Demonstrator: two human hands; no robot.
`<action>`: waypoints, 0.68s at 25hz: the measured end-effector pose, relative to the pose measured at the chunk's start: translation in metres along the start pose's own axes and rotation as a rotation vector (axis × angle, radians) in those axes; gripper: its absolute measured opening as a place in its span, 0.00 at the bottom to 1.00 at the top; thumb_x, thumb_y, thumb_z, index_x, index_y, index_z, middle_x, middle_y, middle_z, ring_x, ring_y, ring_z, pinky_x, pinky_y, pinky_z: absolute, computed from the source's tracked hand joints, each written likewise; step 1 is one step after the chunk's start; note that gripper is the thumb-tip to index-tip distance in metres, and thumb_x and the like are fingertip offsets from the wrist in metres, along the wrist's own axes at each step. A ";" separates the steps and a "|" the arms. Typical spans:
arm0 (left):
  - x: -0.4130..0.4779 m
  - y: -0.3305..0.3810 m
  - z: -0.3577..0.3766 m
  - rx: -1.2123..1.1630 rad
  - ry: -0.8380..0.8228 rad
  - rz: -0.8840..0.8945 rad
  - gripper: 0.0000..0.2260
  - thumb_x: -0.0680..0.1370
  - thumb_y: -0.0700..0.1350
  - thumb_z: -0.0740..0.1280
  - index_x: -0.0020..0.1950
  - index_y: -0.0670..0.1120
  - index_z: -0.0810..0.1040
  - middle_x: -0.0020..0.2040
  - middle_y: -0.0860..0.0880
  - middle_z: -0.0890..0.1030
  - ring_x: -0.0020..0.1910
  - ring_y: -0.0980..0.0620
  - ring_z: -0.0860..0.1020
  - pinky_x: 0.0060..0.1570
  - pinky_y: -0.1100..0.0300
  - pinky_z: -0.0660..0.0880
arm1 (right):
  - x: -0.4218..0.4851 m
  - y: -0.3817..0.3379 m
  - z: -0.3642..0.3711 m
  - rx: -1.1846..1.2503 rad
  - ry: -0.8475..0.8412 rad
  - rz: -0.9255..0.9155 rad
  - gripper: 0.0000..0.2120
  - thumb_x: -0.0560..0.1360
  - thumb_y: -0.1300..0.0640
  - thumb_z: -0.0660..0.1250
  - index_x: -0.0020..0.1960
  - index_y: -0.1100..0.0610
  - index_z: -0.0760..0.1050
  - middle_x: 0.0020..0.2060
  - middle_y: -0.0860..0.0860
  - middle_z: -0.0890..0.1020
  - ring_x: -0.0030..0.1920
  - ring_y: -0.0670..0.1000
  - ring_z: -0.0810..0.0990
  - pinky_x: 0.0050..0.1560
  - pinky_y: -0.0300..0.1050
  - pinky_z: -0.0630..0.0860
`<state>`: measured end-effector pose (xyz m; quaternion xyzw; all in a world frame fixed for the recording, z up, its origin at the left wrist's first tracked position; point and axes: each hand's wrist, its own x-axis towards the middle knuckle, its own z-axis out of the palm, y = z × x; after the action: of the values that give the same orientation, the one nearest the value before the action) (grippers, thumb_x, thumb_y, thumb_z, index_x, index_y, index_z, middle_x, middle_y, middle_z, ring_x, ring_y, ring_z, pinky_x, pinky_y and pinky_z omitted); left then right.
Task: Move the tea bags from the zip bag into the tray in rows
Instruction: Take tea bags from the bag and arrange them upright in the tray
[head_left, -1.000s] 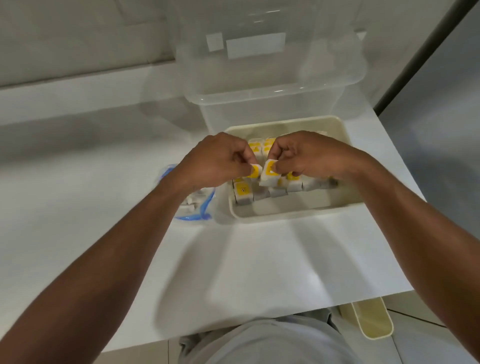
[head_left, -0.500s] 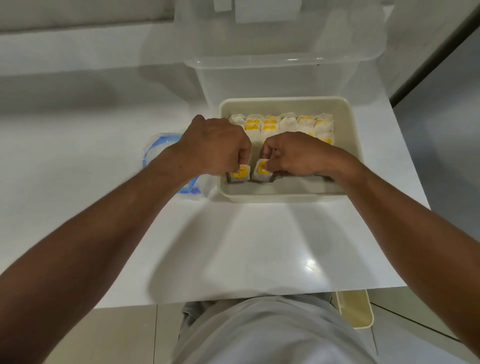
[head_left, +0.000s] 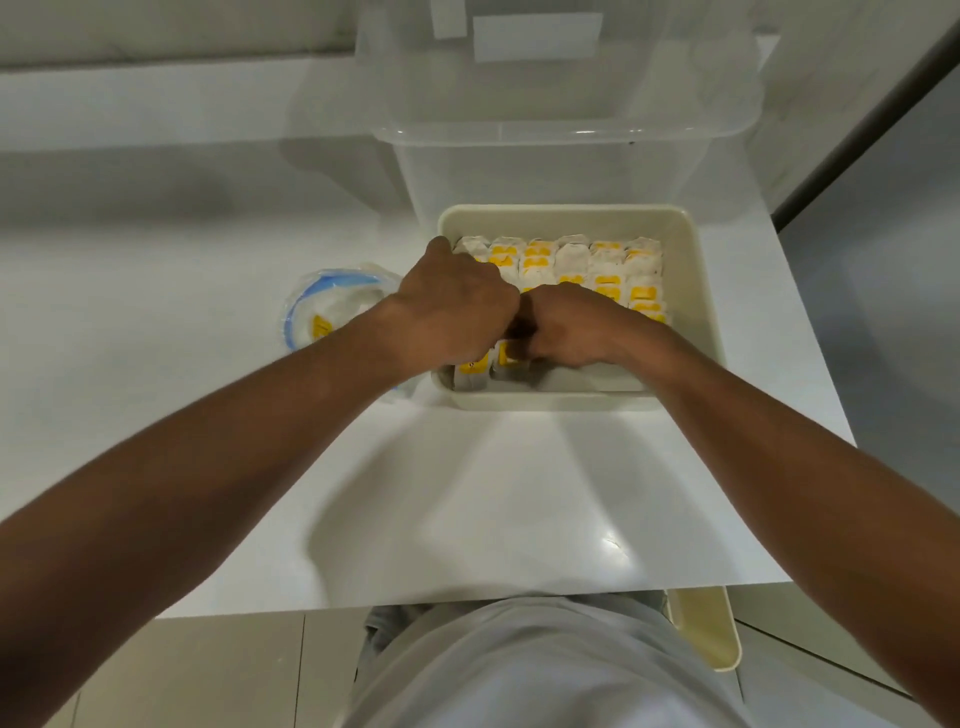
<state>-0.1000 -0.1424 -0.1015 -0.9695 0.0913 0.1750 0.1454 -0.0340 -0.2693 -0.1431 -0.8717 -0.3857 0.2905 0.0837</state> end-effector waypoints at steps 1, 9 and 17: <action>0.003 0.002 0.002 0.056 0.019 0.000 0.07 0.79 0.42 0.62 0.42 0.50 0.71 0.38 0.51 0.70 0.44 0.47 0.72 0.52 0.51 0.65 | 0.002 -0.001 0.002 -0.034 0.038 0.016 0.04 0.75 0.56 0.67 0.48 0.55 0.77 0.45 0.54 0.82 0.42 0.54 0.75 0.39 0.46 0.70; 0.016 -0.010 0.014 0.115 0.041 0.009 0.05 0.81 0.45 0.61 0.46 0.50 0.75 0.40 0.50 0.70 0.50 0.47 0.73 0.50 0.51 0.62 | 0.008 0.004 0.010 0.262 0.088 0.112 0.07 0.70 0.59 0.71 0.46 0.49 0.79 0.30 0.44 0.81 0.28 0.44 0.78 0.31 0.37 0.71; 0.013 -0.017 0.003 0.036 -0.140 0.077 0.22 0.71 0.71 0.64 0.38 0.53 0.73 0.35 0.54 0.68 0.48 0.49 0.68 0.49 0.52 0.59 | 0.006 0.007 0.009 0.363 0.039 0.130 0.06 0.73 0.59 0.70 0.44 0.48 0.78 0.25 0.46 0.81 0.24 0.44 0.78 0.28 0.39 0.73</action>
<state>-0.0847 -0.1270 -0.1043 -0.9479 0.1215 0.2460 0.1621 -0.0316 -0.2704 -0.1557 -0.8708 -0.2682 0.3430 0.2282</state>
